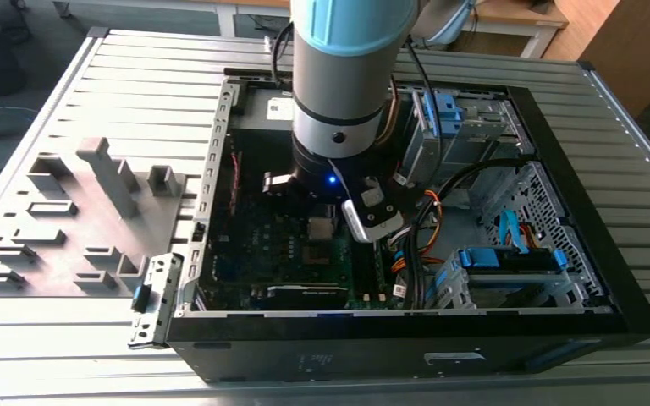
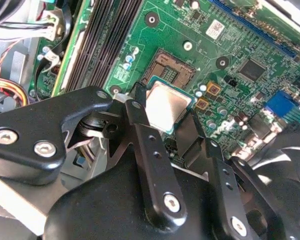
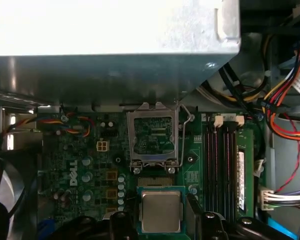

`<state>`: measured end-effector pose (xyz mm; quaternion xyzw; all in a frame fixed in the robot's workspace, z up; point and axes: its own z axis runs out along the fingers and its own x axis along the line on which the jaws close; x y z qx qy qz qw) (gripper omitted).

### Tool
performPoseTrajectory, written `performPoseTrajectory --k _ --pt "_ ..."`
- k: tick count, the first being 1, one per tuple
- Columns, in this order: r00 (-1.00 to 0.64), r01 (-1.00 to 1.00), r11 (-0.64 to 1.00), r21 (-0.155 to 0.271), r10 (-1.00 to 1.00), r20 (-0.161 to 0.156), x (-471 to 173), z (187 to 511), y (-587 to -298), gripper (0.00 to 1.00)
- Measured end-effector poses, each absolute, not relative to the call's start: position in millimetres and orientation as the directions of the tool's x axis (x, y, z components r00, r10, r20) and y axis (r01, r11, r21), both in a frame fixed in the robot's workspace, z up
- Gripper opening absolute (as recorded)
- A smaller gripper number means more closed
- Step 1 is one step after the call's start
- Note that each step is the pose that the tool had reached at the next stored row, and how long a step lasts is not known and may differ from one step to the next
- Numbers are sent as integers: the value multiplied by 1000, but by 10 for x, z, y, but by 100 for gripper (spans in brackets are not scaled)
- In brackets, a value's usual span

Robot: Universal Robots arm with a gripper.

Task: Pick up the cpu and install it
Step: 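Place the cpu into insertion slot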

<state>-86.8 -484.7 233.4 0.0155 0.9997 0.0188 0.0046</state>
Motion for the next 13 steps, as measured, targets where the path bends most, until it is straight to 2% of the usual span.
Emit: performPoseTrajectory --k 13 --pt "-999 33 999 37 34 -9 -876 2161 -4912 47"
